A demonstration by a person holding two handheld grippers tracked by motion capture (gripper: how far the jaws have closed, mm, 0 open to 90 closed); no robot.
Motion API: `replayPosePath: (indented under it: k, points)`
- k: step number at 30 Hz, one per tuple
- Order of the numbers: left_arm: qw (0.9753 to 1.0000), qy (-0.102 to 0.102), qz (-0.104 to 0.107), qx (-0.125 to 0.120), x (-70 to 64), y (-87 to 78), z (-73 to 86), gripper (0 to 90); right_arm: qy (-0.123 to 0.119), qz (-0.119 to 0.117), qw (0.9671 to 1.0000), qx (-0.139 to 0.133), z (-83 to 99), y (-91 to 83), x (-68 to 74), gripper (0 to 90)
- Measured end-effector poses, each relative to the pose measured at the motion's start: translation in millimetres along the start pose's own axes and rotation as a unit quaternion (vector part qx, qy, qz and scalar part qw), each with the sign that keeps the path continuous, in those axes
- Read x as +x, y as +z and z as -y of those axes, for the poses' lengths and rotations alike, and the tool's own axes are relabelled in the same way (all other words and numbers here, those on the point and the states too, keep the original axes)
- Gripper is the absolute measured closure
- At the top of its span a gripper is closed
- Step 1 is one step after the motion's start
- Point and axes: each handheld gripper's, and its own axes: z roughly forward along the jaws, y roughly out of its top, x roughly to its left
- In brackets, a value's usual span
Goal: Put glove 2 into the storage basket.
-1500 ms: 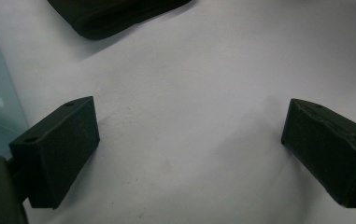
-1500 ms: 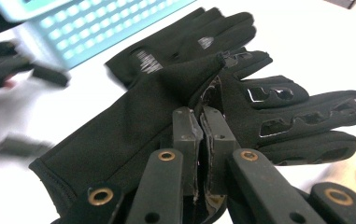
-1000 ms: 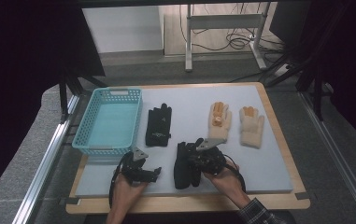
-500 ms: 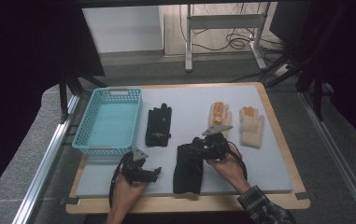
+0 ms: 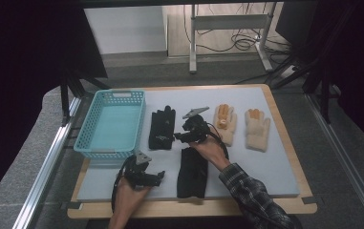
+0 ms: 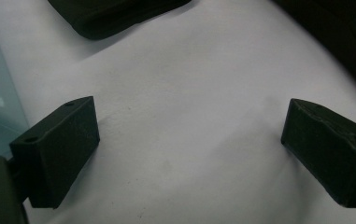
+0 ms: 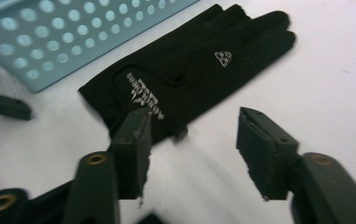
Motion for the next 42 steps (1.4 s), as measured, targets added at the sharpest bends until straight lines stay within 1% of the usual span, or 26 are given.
replayPosePath:
  k: [4,7,8,11,15,17,19,21,23,24,25,26,27,29,32,35,36,41,42]
  points:
    - [1.0,-0.001,0.0,-0.001,-0.1,0.1,0.0,4.7,-0.007,-0.002,0.9999,0.012,-13.9,22.6,-3.2,49.7]
    - [1.0,-0.001,0.0,-0.001,-0.1,0.1,0.0,4.7,-0.005,-0.003,0.9999,0.009,-24.5,36.8,-4.2,49.1]
    - [1.0,-0.002,0.0,-0.001,-0.2,0.1,0.0,4.7,-0.004,-0.004,0.9999,0.009,-27.6,41.2,-4.4,48.3]
    - [1.0,-0.003,0.001,-0.001,-0.5,0.2,0.1,4.7,-0.001,-0.003,1.0,0.007,-34.5,55.7,-4.8,40.8]
    - [1.0,-0.003,0.0,-0.001,-0.4,0.2,0.0,4.6,0.005,0.001,0.9998,0.019,-38.0,74.4,-6.0,33.2]
    - [1.0,-0.003,0.001,-0.001,-0.4,0.2,0.0,4.6,-0.004,0.004,0.9996,0.029,-37.8,83.3,-4.8,32.0]
    - [1.0,-0.003,0.001,-0.001,-0.4,0.2,0.1,4.6,-0.017,0.013,0.9989,0.042,-35.9,91.8,-3.2,32.2]
    - [1.0,-0.003,0.001,-0.001,-0.5,0.2,0.0,4.6,-0.005,0.005,0.9994,0.033,-33.5,94.6,-4.7,40.2]
    - [1.0,-0.003,0.001,-0.001,-0.5,0.2,0.0,4.6,-0.004,0.007,0.9995,0.03,-33.2,94.2,-4.7,52.7]
    - [1.0,-0.003,0.001,-0.001,-0.5,0.2,0.0,4.6,-0.001,0.007,0.9995,0.031,-33.6,94.1,-4.0,56.0]
    - [1.0,-0.003,0.001,-0.001,-0.5,0.2,0.0,4.6,0.0,0.012,0.9993,0.036,-34.8,93.8,-3.1,60.4]
    - [1.0,-0.003,0.001,-0.001,-0.5,0.2,0.0,4.7,0.0,0.016,0.999,0.041,-36.2,93.1,-2.7,67.1]
    - [1.0,-0.003,0.001,-0.001,-0.5,0.2,0.0,4.7,0.001,0.011,0.999,0.044,-37.2,92.3,-2.9,74.3]
    - [1.0,-0.003,0.001,-0.001,-0.5,0.2,0.1,4.7,0.001,0.005,0.9989,0.047,-37.8,91.0,-2.5,82.8]
    - [1.0,-0.003,0.001,-0.001,-0.5,0.2,0.0,4.7,0.004,0.003,0.999,0.044,-37.0,89.9,-1.9,85.4]
    - [1.0,-0.003,0.001,-0.001,-0.5,0.2,0.0,4.7,0.0,0.004,0.9991,0.042,-38.2,86.6,-1.3,86.0]
    - [1.0,-0.003,0.001,-0.001,-0.4,0.2,0.0,4.6,0.003,0.002,0.9992,0.039,-38.3,84.8,-1.4,86.1]
    - [1.0,-0.004,0.001,-0.001,-0.5,0.2,0.1,4.7,0.013,-0.004,0.9996,0.025,-41.4,71.4,-2.2,86.0]
    - [1.0,-0.004,0.001,-0.001,-0.5,0.2,0.1,4.7,0.012,-0.003,0.9997,0.021,-42.6,67.7,-1.4,86.1]
